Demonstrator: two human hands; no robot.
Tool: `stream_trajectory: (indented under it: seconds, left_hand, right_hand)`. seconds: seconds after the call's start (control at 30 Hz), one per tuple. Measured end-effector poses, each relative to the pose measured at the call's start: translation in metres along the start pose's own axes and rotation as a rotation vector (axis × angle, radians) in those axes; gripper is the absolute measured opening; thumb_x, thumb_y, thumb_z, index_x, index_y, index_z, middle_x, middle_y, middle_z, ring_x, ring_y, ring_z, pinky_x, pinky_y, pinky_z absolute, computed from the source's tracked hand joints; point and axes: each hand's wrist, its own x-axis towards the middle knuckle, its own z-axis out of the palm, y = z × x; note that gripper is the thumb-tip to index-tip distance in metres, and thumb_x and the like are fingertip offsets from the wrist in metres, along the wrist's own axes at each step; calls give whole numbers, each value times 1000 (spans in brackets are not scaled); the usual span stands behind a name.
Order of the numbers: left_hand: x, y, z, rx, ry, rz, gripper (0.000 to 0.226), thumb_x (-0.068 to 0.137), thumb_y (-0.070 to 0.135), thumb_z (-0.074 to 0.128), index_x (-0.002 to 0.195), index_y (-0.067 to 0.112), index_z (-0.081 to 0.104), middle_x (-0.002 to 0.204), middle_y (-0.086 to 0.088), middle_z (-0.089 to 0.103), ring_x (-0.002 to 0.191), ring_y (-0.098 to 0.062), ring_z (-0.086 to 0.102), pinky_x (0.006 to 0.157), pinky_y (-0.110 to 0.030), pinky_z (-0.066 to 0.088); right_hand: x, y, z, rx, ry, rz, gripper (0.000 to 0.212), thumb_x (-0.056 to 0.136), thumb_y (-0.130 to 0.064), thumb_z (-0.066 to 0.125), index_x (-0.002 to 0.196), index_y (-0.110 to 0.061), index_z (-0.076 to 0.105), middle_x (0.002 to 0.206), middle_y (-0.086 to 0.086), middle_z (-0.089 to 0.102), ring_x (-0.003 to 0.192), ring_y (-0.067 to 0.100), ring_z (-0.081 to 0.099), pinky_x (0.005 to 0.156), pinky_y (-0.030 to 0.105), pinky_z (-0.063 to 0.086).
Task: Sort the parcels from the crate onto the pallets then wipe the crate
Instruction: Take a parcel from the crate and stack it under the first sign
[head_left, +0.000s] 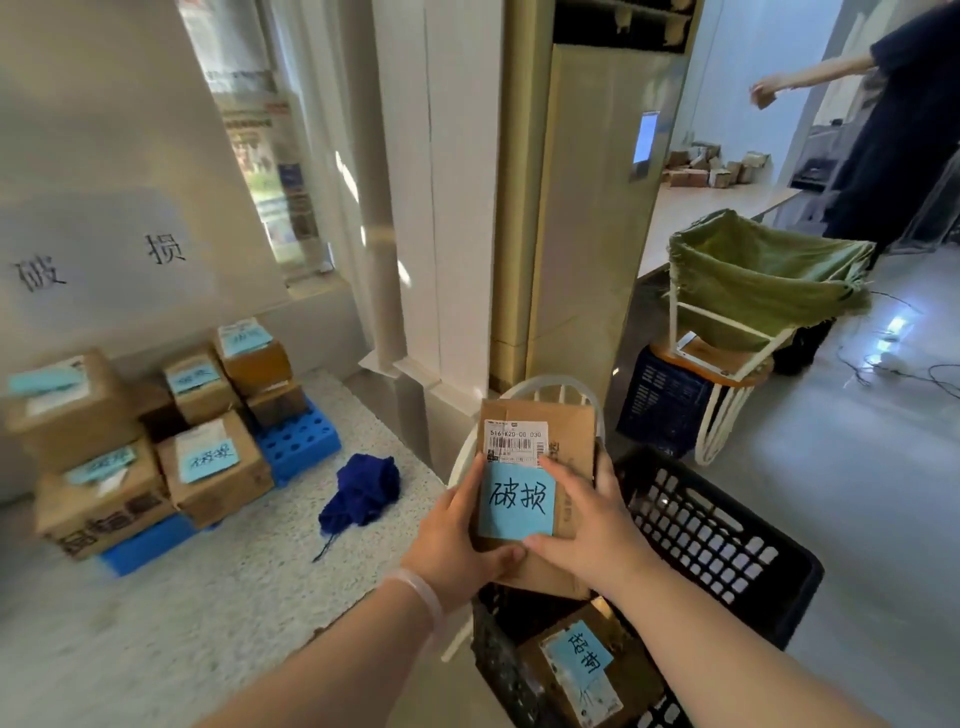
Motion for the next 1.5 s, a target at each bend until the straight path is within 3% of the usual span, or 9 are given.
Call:
stream_trajectory:
  seconds: [0.13,0.27,0.47,0.57,0.7,0.97,1.17,1.33,1.5]
  left_hand:
    - [-24,-31,-49,-62,89,-33,112,78,37,81,153,47,-2,138,21,34,130,-1,31,113,-31,32]
    - [-62,-82,-103,-159,161,-101,115,70,42,85,149,57,4,136,22,44,127,-5,46,108,-38,45]
    - [-122,-152,-181,-144,272,-222,113,75,34,83,150,53,0,141,16,38,130,-8,40,110,-36,42]
    - [-145,-182,-212,-164,322,-264,110,73,40,83,141,60,-2,145,14,40,132,-12,42,111,-42,42]
    - [-159,-213,-250,-136,332,-259,114,69,47,81,143,57,-5,144,13,40,131,-13,42,110,-43,42]
    - [-151,-246,-270,-157,299,-301,127,48,69,69,149,53,-7,135,16,46,123,-12,50,100,-40,51]
    - [-116,-251,-277,-172,299,-372,120,67,48,81,153,47,-4,137,15,42,126,-12,46,105,-41,47]
    - [-68,-251,-289,-252,333,-420,130,42,64,70,149,55,-2,138,14,45,124,-13,48,104,-41,48]
    - [-16,-255,-307,-286,415,-476,127,46,62,69,152,51,-1,140,9,47,123,-16,51,102,-39,49]
  right_hand:
    - [12,-54,35,-22,-73,-68,93,76,-39,81,147,-55,22,155,-16,-17,147,23,15,115,42,36]
    - [12,-118,90,-32,-140,-145,93,77,-39,79,147,-55,20,154,-20,-16,148,22,15,117,42,33]
    - [-4,-204,173,87,-226,-232,85,78,-33,81,134,-61,25,161,-4,-11,148,16,14,112,19,28]
    - [-11,-242,205,34,-252,-245,85,83,-37,77,144,-57,21,161,-10,-17,150,19,4,116,33,26]
    - [-14,-282,242,29,-246,-260,84,85,-38,74,148,-53,22,160,-11,-4,147,17,13,115,34,29]
    - [8,-300,272,30,-283,-236,74,85,-36,74,145,-52,34,160,-12,-3,147,19,15,116,38,29]
    - [53,-296,282,5,-347,-209,76,84,-35,75,145,-51,32,162,-11,-7,148,17,15,116,36,31]
    - [118,-298,280,-6,-411,-238,77,82,-36,75,145,-50,33,162,-7,-1,148,20,17,118,41,29]
    - [189,-313,284,-5,-455,-265,74,84,-35,73,144,-52,34,163,1,10,150,21,13,119,41,24]
